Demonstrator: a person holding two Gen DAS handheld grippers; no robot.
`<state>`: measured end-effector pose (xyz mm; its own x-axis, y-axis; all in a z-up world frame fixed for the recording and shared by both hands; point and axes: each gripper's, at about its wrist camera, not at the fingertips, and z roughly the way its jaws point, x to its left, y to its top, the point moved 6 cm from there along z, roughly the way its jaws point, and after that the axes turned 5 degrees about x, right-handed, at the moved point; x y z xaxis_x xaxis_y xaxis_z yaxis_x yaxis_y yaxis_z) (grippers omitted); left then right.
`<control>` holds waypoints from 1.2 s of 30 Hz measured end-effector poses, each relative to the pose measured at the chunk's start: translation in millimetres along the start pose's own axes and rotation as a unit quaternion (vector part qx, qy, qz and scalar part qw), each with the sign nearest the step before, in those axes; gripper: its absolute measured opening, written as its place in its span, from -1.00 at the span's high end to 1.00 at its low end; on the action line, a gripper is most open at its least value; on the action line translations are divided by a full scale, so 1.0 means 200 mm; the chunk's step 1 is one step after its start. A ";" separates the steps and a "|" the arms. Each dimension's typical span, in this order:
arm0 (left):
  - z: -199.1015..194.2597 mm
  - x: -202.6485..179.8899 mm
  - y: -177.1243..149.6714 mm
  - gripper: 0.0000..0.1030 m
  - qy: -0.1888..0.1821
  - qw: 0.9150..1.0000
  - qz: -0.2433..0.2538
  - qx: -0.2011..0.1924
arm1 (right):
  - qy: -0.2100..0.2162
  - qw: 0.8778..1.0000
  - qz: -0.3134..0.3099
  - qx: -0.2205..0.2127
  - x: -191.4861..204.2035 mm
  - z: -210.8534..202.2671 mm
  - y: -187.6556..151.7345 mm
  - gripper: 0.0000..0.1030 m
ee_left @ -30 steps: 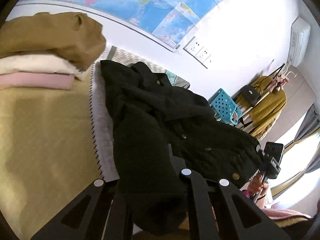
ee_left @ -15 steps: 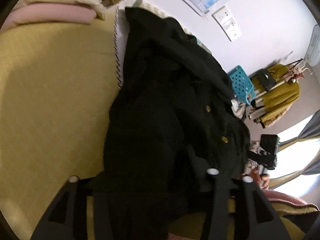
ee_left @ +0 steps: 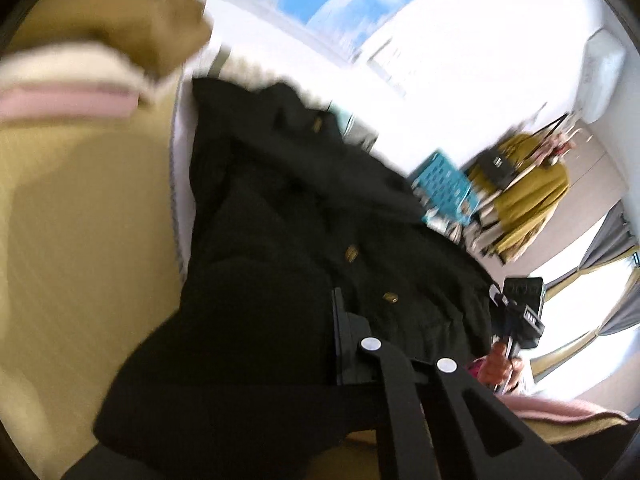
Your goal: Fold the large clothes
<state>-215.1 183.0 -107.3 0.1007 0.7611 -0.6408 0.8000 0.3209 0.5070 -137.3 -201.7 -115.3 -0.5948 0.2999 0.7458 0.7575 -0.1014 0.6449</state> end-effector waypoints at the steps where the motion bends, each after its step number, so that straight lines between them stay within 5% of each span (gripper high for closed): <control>1: -0.05 -0.03 0.03 0.90 -0.006 1.000 0.004 -0.015 | 0.005 1.000 -0.013 -0.012 0.06 -0.02 0.02 0.78; 7: -0.21 -0.12 0.05 0.90 -0.024 0.998 0.025 -0.055 | 0.042 0.997 -0.051 -0.037 0.23 -0.07 0.06 0.79; 13: -0.09 0.07 0.08 0.89 -0.052 0.996 -0.067 -0.019 | 0.025 0.999 0.030 -0.030 0.01 -0.05 0.08 0.79; 18: -0.12 0.02 0.19 0.89 -0.043 0.998 -0.047 -0.018 | 0.014 0.999 0.022 -0.031 0.04 -0.05 0.19 0.79; 28: 0.02 -0.02 0.83 0.82 -0.008 0.999 -0.043 0.003 | 0.003 0.997 0.058 -0.046 -0.12 0.05 0.79 0.76; 33: 0.32 0.15 1.20 0.74 0.032 0.996 -0.075 0.032 | -0.036 0.983 0.175 -0.040 -0.56 0.24 1.11 0.69; 36: 0.55 0.30 1.32 0.63 0.094 0.988 -0.105 0.065 | -0.095 0.970 0.222 -0.019 -0.81 0.36 1.16 0.62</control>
<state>66.9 251.5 -74.1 -0.1774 0.7810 -0.5988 0.8618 0.4171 0.2887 154.9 -205.8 -98.0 -0.1486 0.3875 0.9098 0.9154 -0.2941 0.2748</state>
